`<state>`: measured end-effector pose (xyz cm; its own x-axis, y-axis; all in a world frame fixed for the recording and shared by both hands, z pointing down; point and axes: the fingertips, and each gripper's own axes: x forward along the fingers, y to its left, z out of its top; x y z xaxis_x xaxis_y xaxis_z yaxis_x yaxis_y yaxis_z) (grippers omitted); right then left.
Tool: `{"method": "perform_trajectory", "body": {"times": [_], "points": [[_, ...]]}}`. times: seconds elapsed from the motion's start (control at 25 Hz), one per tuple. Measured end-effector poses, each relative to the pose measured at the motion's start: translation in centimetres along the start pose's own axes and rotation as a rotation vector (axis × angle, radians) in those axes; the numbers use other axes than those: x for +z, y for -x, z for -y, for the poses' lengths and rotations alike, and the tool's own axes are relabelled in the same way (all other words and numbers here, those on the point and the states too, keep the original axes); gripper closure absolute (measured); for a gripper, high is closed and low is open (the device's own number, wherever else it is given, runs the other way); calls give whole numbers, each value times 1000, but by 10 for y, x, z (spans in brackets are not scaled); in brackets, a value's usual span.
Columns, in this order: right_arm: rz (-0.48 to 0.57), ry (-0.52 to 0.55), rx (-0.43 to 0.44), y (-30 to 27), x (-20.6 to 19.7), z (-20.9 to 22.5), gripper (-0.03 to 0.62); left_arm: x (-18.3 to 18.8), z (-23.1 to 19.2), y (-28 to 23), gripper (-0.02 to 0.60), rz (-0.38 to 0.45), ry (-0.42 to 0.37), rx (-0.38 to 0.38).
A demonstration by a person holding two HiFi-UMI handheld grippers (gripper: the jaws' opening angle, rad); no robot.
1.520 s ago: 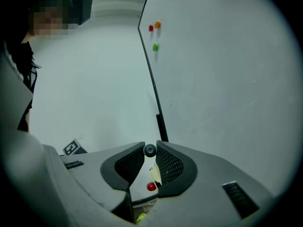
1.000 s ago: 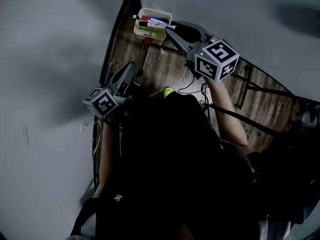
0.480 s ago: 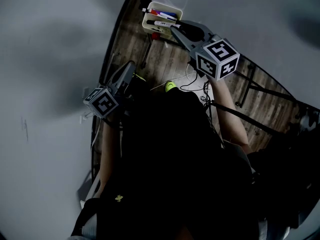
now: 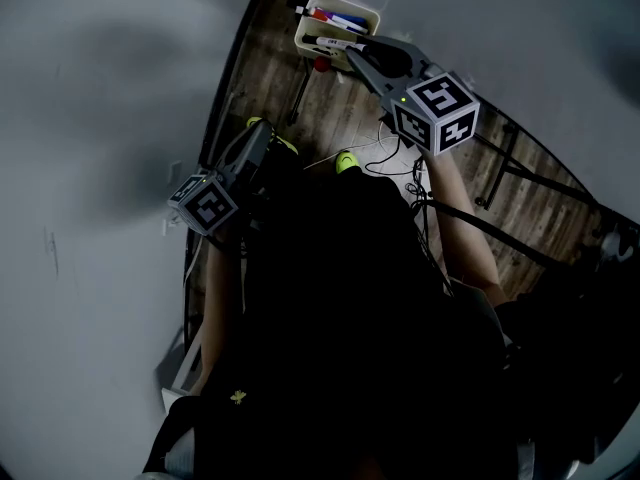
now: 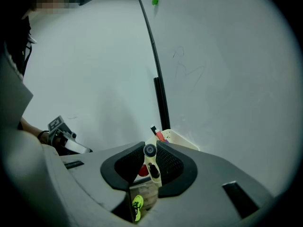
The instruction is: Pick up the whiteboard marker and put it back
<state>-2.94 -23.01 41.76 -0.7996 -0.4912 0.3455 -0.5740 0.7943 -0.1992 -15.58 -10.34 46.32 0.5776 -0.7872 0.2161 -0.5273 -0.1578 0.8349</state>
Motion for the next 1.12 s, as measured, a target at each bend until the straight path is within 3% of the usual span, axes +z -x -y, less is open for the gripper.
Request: {"method": "perform_trajectory", "body": {"times": [0.88,1.12], "points": [[-105,88,22,-28,-27,0,514,5,-5,4,549,-11,-4,51],[-114,153,14,-30,-27,-5,514,4,-2,0,549,-25,-4,44]]}}
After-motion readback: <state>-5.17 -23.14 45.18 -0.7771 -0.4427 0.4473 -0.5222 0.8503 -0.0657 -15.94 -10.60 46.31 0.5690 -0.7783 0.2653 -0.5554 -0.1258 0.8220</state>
